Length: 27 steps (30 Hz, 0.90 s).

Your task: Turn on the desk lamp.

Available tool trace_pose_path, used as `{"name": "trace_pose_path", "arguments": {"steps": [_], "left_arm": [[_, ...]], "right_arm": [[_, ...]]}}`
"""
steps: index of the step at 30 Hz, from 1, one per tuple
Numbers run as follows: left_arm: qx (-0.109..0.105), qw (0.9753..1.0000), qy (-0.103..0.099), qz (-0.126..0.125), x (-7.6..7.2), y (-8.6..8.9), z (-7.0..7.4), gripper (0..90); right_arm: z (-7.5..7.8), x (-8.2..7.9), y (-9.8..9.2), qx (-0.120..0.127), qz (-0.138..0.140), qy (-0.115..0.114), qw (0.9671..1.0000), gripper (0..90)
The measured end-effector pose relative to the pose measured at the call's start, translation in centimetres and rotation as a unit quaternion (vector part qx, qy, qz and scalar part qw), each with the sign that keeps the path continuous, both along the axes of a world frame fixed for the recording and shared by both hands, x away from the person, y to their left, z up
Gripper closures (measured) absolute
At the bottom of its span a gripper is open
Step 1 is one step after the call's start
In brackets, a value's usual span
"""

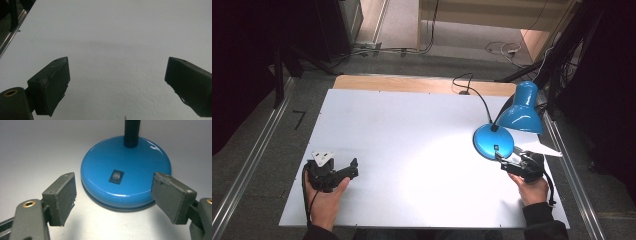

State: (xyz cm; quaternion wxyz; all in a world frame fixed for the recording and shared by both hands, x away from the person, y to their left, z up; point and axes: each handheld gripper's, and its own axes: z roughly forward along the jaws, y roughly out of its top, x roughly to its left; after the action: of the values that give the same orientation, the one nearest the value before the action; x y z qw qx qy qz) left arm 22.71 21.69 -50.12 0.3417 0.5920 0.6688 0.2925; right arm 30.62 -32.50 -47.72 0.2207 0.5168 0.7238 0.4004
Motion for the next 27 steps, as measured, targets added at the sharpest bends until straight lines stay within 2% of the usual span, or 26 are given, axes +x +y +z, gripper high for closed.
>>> {"name": "trace_pose_path", "arguments": {"steps": [27], "left_arm": [[-0.002,1.0000,0.003,-0.004,0.0,-0.1,-0.1,6.9]], "right_arm": [[0.0,-1.2,-1.2,0.001,-0.002,0.008,1.0000,19.2]]}}
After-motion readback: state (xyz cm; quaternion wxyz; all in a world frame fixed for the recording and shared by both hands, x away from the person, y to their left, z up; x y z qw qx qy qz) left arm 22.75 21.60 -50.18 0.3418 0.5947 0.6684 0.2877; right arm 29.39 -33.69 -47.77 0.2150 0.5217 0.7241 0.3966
